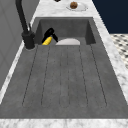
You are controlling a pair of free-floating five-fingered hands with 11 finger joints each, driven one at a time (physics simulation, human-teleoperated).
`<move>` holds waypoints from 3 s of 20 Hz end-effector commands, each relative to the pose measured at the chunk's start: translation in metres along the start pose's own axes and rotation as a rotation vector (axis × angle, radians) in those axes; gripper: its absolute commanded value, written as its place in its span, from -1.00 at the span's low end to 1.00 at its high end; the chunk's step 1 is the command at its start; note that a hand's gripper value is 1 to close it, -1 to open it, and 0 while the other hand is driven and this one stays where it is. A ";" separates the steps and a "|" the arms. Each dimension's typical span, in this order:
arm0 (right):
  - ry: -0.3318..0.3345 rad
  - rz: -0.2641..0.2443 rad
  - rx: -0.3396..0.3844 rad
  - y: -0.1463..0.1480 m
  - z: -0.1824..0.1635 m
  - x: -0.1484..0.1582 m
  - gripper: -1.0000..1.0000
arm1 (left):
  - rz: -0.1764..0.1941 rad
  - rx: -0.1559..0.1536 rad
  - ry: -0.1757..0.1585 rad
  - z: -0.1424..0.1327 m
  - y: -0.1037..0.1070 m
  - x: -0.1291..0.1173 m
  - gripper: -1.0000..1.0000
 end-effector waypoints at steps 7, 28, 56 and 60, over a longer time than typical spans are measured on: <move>0.052 0.012 -0.081 0.002 -0.010 0.004 1.00 | 0.000 0.000 0.000 0.000 0.000 0.000 0.00; -0.016 -0.050 -0.093 -0.052 0.023 -0.005 1.00 | 0.000 0.000 0.000 0.000 0.000 0.000 0.00; -0.034 -0.063 -0.049 -0.119 0.227 -0.052 1.00 | 0.000 0.000 0.000 0.000 0.000 0.000 0.00; -0.025 -0.050 -0.113 -0.107 0.255 -0.053 1.00 | 0.000 0.000 0.000 0.000 0.000 0.000 0.00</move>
